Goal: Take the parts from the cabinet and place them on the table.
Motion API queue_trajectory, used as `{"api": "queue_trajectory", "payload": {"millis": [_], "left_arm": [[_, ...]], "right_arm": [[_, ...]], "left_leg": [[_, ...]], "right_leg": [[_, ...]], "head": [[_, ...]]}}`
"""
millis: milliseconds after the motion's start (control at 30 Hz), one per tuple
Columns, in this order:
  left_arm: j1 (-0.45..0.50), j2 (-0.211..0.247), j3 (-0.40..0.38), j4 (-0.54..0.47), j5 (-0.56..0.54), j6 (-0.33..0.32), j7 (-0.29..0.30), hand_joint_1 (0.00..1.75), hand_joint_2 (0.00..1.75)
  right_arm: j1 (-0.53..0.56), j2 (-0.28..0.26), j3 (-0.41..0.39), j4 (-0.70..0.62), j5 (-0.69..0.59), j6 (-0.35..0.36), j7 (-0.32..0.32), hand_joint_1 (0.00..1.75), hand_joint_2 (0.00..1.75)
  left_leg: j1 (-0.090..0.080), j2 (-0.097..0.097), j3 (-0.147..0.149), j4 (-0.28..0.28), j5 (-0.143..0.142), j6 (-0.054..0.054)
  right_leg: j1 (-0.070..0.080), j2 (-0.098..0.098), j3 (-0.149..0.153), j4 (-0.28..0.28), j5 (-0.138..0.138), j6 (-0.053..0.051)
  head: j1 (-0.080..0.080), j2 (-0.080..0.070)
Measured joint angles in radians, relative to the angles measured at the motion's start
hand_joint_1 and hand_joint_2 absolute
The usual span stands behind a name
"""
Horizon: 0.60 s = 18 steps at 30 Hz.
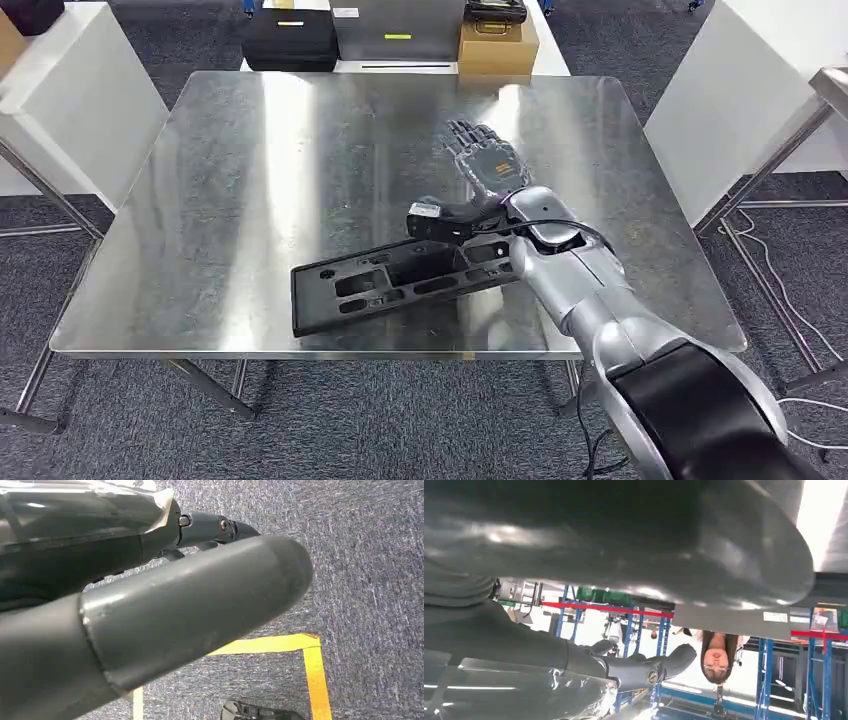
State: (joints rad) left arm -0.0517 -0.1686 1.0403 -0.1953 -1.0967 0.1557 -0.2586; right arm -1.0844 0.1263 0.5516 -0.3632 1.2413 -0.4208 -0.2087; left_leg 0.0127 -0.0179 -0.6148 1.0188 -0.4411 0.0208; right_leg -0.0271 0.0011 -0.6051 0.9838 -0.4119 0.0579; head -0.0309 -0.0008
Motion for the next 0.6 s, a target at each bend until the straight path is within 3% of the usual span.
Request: {"api": "queue_trajectory", "payload": {"millis": [600], "left_arm": [[-0.001,0.002,0.003,0.0,-0.008,-0.009,0.003,0.0,0.0]], "right_arm": [[0.003,-0.006,-0.026,0.0,-0.008,-0.003,-0.002,0.0,0.0]], "left_leg": [[0.0,0.0,0.0,0.0,0.0,0.0]], "right_leg": [[0.0,0.0,0.0,0.0,0.0,0.0]], "head": [[0.0,0.0]]}}
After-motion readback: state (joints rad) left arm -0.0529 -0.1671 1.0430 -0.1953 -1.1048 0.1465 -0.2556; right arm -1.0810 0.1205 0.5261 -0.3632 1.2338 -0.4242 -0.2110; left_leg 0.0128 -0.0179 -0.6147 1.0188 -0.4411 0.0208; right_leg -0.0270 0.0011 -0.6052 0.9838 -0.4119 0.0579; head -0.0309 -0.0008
